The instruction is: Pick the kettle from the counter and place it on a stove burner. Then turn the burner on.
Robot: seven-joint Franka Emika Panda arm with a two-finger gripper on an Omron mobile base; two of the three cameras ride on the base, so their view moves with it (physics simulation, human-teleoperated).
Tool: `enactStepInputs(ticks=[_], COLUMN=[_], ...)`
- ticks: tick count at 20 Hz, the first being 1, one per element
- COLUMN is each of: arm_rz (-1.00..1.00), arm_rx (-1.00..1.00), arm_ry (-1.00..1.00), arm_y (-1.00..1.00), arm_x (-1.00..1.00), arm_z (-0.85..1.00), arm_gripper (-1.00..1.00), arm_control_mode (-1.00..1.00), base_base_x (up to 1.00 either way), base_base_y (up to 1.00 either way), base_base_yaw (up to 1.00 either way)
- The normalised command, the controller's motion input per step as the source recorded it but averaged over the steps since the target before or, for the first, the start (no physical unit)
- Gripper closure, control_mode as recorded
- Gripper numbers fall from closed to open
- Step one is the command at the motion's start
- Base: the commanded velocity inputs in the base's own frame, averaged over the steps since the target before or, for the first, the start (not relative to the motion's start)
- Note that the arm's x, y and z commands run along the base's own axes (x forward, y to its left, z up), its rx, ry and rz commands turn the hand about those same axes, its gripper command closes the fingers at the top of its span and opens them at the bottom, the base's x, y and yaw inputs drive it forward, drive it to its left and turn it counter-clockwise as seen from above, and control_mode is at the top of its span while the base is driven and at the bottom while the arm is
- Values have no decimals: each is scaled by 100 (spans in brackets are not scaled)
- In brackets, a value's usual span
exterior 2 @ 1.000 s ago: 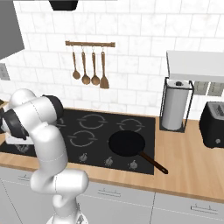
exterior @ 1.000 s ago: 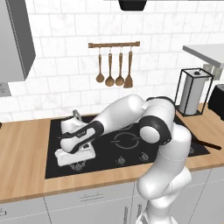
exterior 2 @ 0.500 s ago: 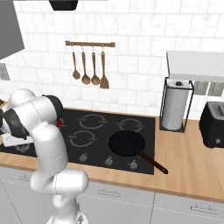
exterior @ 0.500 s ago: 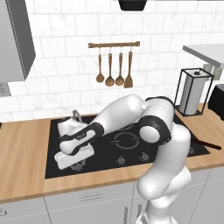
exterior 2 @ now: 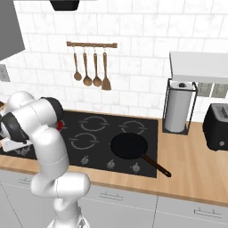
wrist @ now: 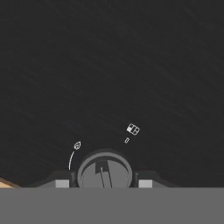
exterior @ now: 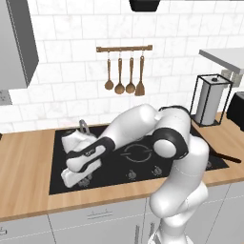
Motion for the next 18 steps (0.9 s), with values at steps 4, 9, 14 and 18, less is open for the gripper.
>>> enactStepInputs(ticks=[4,9,14,18], arm_rz=[24,23,20,20], arm_rx=[7,7,6,6], arm_ry=[-2,-3,-2,-2], arm_y=[-12,-18,-21,-18], arm_x=[-1,0,0,0], arm_z=[0,0,0,0], arm_gripper=[100,100,100,100], arm_control_mode=[-100,-100,-100,-100], base_base_x=[0,0,0,0], base_base_y=[0,0,0,0], base_base_yaw=[0,0,0,0])
